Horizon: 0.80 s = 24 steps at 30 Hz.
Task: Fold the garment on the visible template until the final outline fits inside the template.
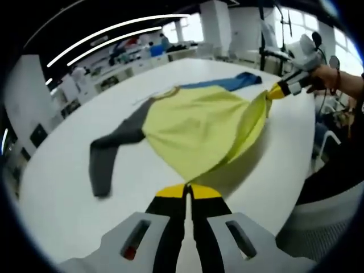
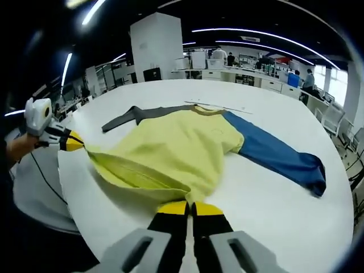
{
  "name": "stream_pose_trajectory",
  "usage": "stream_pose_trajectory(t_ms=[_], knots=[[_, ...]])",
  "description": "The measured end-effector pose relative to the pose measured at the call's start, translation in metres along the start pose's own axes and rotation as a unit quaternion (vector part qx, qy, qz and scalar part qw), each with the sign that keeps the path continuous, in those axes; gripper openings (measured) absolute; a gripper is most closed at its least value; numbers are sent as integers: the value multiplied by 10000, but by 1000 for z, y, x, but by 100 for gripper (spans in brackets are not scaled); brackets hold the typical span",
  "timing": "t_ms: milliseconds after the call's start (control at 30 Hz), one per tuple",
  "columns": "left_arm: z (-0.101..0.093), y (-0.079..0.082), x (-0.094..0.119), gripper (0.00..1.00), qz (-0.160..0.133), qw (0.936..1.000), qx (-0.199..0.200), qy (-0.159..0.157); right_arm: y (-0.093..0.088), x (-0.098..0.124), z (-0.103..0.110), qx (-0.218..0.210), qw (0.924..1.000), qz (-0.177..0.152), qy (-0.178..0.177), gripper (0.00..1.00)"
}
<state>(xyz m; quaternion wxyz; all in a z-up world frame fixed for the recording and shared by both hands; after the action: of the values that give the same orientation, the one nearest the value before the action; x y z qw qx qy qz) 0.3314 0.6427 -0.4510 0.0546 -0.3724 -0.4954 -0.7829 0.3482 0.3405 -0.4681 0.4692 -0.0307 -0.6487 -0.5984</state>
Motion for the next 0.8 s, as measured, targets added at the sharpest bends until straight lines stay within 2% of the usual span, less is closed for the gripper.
stream_pose_trajectory(t_ms=[133, 300, 500, 800], knots=[[-1, -1, 0, 0, -3, 9999, 157, -20, 1, -4, 10, -47, 9997, -92, 199, 0], [-3, -3, 0, 0, -8, 9996, 291, -30, 15, -15, 32, 236, 9978, -258, 567, 0], [-3, -3, 0, 0, -15, 9993, 371, -48, 23, -39, 52, 531, 9950, -152, 831, 0], [0, -4, -1, 0, -7, 9988, 485, -81, 25, -73, 50, 613, 9942, 151, 868, 0]])
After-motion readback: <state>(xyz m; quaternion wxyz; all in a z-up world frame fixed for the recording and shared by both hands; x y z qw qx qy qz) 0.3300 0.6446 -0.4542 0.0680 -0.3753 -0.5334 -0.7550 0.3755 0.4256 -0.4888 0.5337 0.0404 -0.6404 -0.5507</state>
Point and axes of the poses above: the point that each gripper's makers call its tool centre point, and the gripper's own axes: x roughly backward along the fingers, z roughly to its left, y roughly out of its top, the point moved 3 cm from there along x, roughly backward along the fingers, and after that the axes turned 7 degrees about y, right-handed, at the moved point
